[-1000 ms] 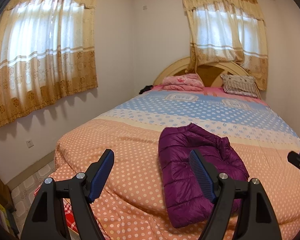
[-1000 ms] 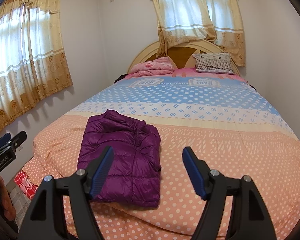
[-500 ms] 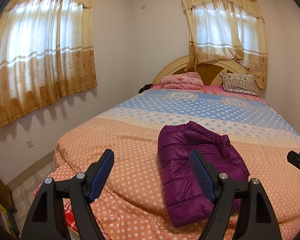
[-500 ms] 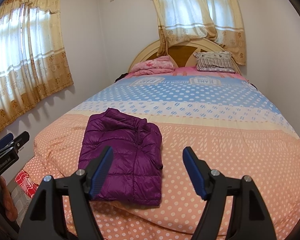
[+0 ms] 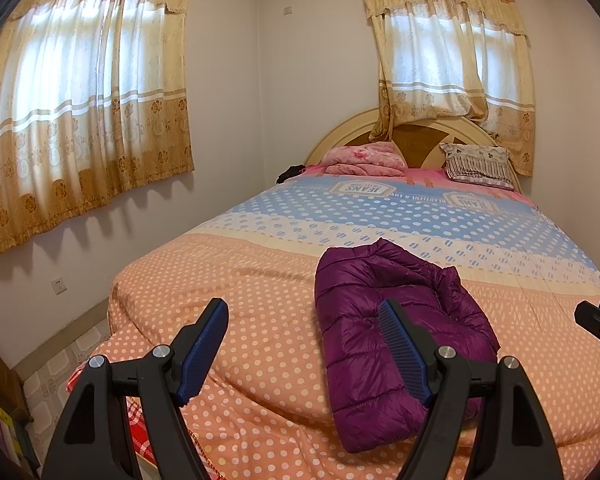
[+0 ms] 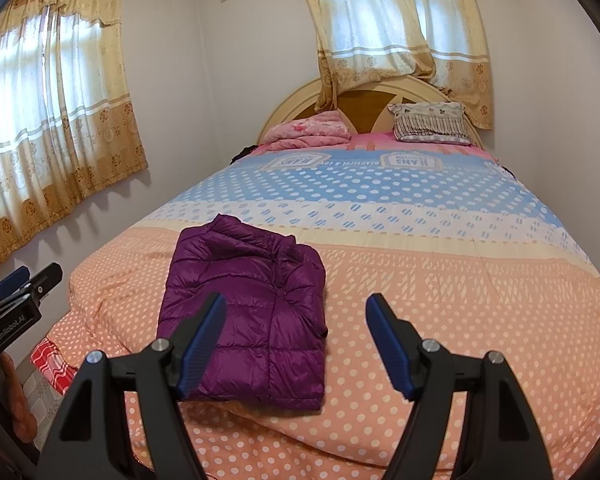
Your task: Fold large clothes
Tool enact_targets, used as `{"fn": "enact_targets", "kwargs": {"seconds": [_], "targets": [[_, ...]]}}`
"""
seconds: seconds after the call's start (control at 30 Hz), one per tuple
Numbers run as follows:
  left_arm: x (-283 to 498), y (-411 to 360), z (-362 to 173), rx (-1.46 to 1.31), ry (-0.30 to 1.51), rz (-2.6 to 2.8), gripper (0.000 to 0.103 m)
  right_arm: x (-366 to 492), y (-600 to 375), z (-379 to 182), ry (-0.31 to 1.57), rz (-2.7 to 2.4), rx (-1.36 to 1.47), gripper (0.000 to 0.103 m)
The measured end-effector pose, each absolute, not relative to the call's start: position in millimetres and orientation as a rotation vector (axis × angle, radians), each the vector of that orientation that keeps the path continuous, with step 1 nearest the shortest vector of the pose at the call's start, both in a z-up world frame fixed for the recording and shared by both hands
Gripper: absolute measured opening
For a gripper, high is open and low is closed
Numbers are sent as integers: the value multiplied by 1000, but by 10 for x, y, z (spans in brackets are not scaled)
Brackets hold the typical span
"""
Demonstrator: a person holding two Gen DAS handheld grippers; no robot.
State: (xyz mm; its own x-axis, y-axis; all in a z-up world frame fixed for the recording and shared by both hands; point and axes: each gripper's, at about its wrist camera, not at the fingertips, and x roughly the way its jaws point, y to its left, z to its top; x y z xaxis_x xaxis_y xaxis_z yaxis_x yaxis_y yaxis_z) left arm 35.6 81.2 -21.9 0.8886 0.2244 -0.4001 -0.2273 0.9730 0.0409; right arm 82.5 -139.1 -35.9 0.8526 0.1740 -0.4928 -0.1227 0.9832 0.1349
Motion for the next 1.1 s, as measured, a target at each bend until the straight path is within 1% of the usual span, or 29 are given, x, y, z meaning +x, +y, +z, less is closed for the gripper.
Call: {"fn": "enact_targets", "kwargs": {"seconds": [0.73, 1.1], "targets": [[406, 736, -326, -48, 474, 230, 78, 807, -1381, -366, 527, 164, 97, 76], [401, 707, -317, -20, 466, 239, 78, 792, -1350, -382, 532, 168, 91, 76]]}}
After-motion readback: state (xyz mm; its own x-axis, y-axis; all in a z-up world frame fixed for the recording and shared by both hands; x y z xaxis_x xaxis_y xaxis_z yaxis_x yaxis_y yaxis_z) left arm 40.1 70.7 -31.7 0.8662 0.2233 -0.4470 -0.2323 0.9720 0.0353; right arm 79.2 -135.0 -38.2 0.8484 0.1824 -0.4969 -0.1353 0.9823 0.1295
